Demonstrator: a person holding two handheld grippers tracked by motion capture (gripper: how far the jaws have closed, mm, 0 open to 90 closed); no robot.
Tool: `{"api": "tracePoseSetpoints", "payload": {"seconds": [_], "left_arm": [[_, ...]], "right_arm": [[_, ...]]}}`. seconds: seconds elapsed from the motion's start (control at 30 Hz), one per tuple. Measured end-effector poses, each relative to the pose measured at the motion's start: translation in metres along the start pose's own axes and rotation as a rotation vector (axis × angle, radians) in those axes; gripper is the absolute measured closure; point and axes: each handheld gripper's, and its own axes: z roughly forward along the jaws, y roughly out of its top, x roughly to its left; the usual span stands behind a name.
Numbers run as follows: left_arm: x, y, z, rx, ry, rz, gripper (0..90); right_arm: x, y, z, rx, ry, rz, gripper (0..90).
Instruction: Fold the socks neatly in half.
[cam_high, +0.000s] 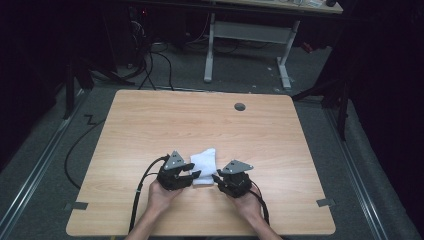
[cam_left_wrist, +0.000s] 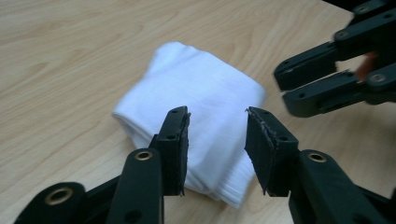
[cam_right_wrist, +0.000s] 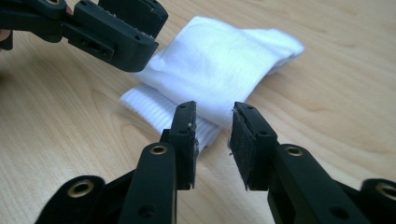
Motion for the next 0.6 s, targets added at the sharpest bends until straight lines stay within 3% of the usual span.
{"api": "tracePoseSetpoints", "payload": {"seconds": [0.17, 0.27, 0.43, 0.5, 0.6], "left_arm": [[0.001, 0.008, -0.001, -0.029, 0.077, -0.022, 58.2], [0.002, 0.013, 0.003, -0.005, 0.111, -0.021, 56.9], [0.001, 0.010, 0.010, 0.032, 0.107, -0.014, 54.0], [-0.001, 0.004, 0.012, 0.054, 0.095, -0.012, 51.6], [-0.005, -0.009, 0.011, 0.076, 0.092, 0.005, 50.0]], "right_arm": [[-0.007, 0.012, -0.006, -0.022, 0.003, -0.003, 74.7], [-0.011, 0.024, -0.002, -0.042, -0.011, -0.012, 75.6], [-0.016, 0.029, 0.014, -0.026, -0.025, 0.006, 73.4], [-0.014, 0.024, 0.023, -0.001, -0.032, -0.017, 68.9], [-0.010, 0.014, 0.028, 0.022, -0.013, -0.014, 64.1]]}}
